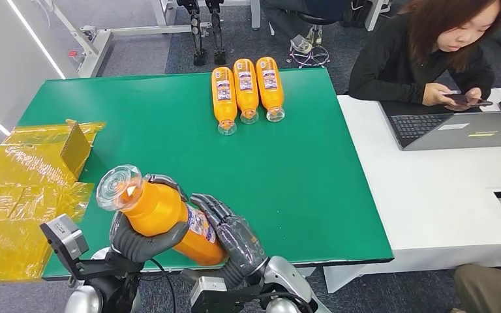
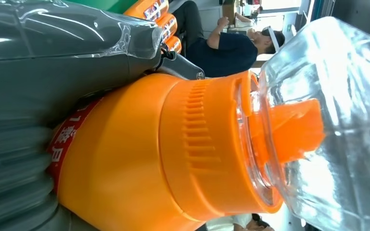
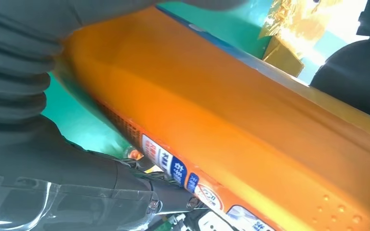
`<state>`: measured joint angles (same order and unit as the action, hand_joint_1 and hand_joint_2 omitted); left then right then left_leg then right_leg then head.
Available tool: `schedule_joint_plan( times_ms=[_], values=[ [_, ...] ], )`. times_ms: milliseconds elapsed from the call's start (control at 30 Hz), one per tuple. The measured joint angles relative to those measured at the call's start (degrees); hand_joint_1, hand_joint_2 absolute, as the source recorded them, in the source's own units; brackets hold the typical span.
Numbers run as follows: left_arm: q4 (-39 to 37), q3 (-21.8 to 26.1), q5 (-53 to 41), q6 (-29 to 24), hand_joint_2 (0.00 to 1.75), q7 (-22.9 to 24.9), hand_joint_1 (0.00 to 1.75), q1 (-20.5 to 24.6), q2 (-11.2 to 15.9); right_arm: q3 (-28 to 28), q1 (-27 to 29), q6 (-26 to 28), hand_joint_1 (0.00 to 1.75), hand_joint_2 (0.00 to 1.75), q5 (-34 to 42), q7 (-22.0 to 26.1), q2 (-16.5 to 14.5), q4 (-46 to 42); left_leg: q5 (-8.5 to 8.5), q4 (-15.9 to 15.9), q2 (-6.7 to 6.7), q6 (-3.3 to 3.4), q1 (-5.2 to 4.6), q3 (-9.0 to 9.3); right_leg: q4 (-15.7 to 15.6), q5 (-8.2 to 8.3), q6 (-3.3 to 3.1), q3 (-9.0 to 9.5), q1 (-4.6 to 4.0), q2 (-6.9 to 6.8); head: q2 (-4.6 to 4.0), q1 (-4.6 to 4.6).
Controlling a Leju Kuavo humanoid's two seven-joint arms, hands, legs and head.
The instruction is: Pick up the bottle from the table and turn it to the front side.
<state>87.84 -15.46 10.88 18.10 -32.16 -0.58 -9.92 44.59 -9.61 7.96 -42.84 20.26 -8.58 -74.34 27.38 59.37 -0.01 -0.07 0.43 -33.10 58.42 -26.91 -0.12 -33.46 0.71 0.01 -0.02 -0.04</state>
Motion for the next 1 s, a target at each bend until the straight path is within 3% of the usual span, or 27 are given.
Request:
schedule_joint_plan(
  times_ms=[133,367,500,767,1000],
  values=[
    [0.0,0.3,-4.5,-4.1,1.75,-1.2,1.75,0.3,0.0,0.0,0.1,0.0,0.00,0.00,0.2,0.0,0.0,0.0,0.00,0.0,0.00,0.00,0.00,0.00,0.0,0.00,0.00,0.00,0.00,0.00,0.00,0.00],
    [-1.2,1.5,-29.5,-23.7,1.75,-1.2,1.75,3.6,0.8,0.0,0.8,-0.8,0.00,0.00,0.2,0.2,0.0,0.0,-0.02,0.0,-0.04,-0.02,0.03,-0.03,0.0,0.00,0.00,0.00,0.00,-0.05,0.01,0.01],
    [-3.1,2.1,-42.1,-30.3,1.75,1.5,1.75,5.3,2.0,0.1,0.9,-1.1,0.00,0.00,1.0,0.8,0.0,0.3,-0.04,0.0,-0.03,-0.06,0.04,-0.03,0.0,0.01,-0.01,-0.01,-0.01,-0.01,-0.01,0.01],
    [-9.3,2.9,-58.1,-37.4,1.75,6.3,1.75,7.6,5.2,0.9,0.6,-0.3,0.00,0.00,4.4,2.6,0.1,2.4,-0.04,0.0,-0.03,-0.06,0.03,-0.05,0.0,0.00,-0.01,-0.03,-0.01,-0.02,0.01,0.01],
    [-25.1,2.7,-79.7,-46.9,1.75,15.7,1.75,14.2,8.6,2.7,-0.4,0.6,0.00,0.00,7.6,3.3,0.7,4.4,-0.10,0.0,-0.03,-0.11,0.04,-0.05,0.0,0.04,-0.05,-0.03,-0.01,-0.01,0.01,0.00]
  ],
)
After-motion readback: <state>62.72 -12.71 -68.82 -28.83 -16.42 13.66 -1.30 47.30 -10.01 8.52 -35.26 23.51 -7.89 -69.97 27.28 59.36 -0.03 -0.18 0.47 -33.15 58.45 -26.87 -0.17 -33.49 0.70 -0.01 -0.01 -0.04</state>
